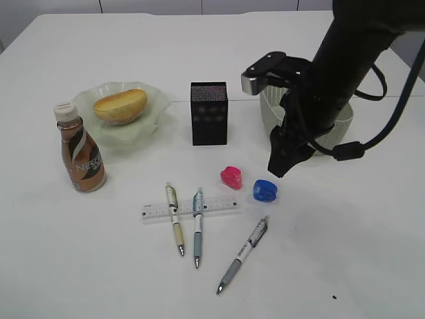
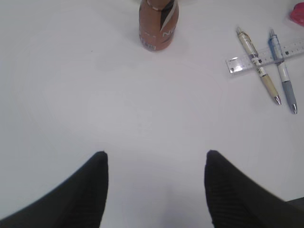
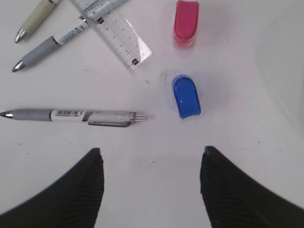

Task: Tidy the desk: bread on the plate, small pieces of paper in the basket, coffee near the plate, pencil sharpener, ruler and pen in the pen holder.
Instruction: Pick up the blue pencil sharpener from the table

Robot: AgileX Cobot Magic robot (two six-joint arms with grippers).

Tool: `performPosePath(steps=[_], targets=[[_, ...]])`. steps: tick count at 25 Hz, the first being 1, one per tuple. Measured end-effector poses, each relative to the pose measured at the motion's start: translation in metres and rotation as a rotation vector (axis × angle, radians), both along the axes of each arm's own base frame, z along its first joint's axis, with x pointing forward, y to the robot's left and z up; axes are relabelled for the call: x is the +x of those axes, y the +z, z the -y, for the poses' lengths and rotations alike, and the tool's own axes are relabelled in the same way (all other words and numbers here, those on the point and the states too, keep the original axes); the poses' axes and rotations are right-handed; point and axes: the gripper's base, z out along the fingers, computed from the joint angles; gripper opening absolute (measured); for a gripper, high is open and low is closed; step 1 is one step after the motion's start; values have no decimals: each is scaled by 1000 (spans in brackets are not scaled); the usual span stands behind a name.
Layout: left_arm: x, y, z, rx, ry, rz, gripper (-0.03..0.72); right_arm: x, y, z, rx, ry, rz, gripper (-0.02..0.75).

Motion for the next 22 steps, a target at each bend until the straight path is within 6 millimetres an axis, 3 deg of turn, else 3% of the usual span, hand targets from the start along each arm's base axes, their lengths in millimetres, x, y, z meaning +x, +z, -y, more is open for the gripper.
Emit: performPosePath(steps=[5,22], targets=[[0,0,0,6,-5,-5,459,13,-28,-3,-17,-1,-1,501],[-1,-1,-3,47,-5,-19,450,37,-77,-24,-61,194,65,501]])
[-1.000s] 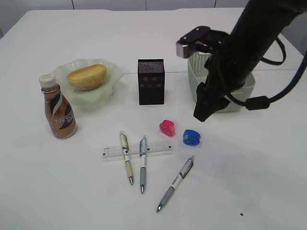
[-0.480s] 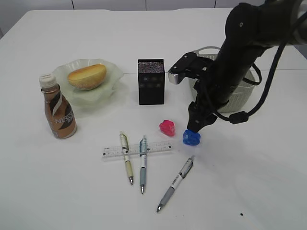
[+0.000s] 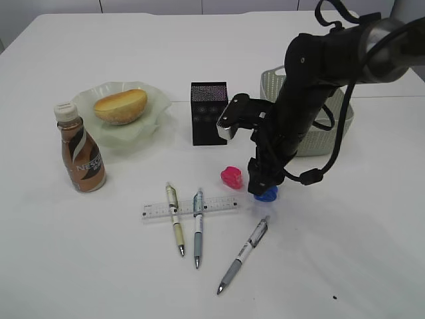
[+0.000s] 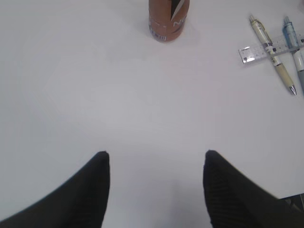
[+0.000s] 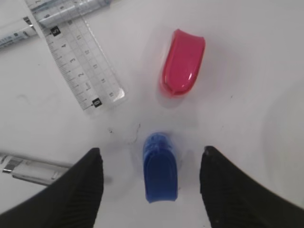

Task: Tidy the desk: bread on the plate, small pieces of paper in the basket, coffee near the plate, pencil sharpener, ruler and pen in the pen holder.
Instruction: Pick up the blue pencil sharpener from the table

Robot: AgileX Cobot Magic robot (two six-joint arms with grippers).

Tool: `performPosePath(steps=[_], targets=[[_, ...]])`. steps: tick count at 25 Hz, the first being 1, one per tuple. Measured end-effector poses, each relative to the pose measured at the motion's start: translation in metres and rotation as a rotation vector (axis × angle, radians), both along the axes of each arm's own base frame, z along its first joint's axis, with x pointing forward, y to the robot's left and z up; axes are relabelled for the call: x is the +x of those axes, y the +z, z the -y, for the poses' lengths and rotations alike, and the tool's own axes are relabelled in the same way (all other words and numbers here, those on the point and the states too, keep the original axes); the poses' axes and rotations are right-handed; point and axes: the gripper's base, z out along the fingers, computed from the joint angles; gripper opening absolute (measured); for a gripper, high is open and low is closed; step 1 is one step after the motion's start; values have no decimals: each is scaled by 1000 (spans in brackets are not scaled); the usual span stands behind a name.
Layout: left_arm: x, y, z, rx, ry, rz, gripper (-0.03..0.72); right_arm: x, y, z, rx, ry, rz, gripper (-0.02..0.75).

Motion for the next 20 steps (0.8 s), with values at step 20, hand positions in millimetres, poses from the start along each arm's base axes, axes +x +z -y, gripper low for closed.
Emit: performPosePath(steps=[20], targets=[[0,0,-2,27,0,2,434,7,-21,1,-73,41,-24,501]])
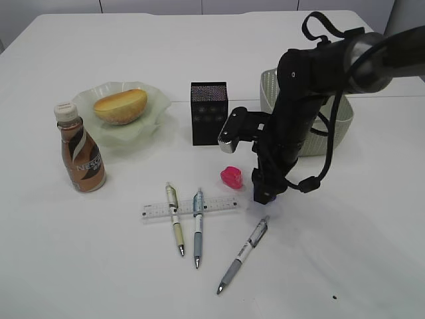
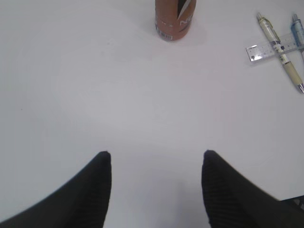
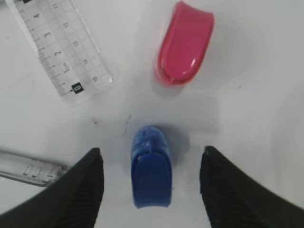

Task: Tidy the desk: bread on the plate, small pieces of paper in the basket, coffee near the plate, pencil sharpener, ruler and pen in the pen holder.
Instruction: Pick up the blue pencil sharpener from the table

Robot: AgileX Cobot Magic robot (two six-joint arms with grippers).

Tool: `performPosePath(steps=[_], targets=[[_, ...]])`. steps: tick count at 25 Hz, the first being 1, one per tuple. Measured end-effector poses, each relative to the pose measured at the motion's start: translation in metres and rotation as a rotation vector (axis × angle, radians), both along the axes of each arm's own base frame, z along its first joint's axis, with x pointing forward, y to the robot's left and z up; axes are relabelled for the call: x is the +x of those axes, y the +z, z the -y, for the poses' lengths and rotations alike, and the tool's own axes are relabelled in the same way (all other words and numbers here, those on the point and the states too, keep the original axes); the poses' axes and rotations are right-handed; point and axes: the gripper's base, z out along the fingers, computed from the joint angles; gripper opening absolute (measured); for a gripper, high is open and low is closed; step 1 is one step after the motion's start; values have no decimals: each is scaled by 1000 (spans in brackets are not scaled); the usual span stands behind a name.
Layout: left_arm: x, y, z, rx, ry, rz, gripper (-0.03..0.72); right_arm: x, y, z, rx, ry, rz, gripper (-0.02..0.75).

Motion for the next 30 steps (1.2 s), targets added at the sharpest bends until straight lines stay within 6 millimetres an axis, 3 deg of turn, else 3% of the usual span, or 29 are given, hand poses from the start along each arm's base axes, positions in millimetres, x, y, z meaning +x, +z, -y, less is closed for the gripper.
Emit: performPosePath(steps=[9,19,30], targets=[[0,0,0,1,0,0,433,0,-11,1,-17,7,-19,496],[0,0,0,4,0,0,433,3,-12,0,-14,6,2,265],[-2,-1,-1,8,1,-24,433,4,-11,-1,15,-150,-10,169]])
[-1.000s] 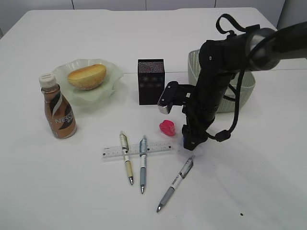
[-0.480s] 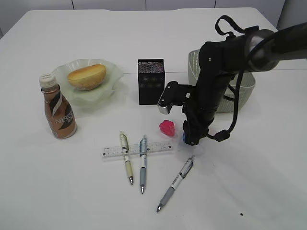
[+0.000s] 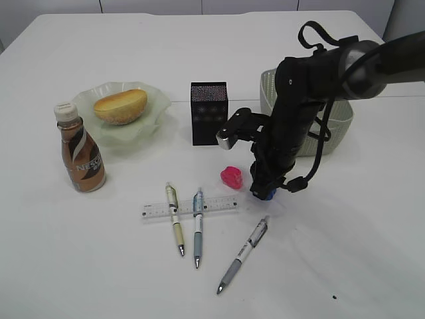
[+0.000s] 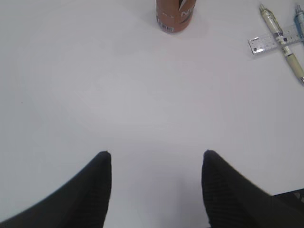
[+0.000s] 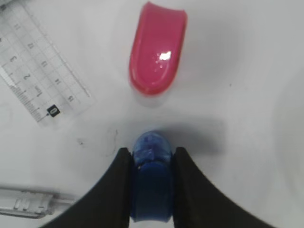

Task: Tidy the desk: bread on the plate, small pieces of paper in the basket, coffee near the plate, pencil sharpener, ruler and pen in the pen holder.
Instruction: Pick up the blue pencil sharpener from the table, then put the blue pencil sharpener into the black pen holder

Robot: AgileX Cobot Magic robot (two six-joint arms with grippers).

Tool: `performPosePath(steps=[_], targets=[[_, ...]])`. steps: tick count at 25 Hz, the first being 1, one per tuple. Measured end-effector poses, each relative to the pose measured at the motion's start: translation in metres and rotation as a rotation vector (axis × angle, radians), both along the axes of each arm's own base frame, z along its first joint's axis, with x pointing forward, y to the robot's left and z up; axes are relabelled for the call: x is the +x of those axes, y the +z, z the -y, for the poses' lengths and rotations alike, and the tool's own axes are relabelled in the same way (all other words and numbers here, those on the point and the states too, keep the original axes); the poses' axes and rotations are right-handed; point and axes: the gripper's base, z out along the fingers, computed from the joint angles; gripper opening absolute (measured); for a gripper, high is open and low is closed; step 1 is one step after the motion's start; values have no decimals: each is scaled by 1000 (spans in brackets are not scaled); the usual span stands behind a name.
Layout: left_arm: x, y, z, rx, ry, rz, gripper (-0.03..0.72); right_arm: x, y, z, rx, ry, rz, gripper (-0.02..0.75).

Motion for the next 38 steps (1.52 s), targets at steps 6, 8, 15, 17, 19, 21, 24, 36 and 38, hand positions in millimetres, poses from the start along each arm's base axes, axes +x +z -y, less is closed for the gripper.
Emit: performPosePath(steps=[6,8,15,17,19,21,24,36,38], targets=[[0,0,0,2,0,0,433,5,15,-3,16,-187,-57,168],[0,0,0,2,0,0,433,9,28,-4,25,-261,-74,168],[0,0,0,2,0,0,433,20,75,-10,90,-708,-134,168],[0,0,0,2,0,0,433,26,90,-12,132,-775,-109,168],[0,0,0,2,0,-2,433,30,104,-13,169,-808,-80,168],[0,0,0,3,0,-5,433,34,116,-15,202,-822,-52,168],[-1,-1,0,2,0,-14,433,38,123,-16,238,-830,-15,168],[-3,-1,2,-24,-2,-34,433,64,141,-31,369,-723,414,168],[-3,-1,2,-24,-2,-34,433,65,144,-31,408,-699,491,168]])
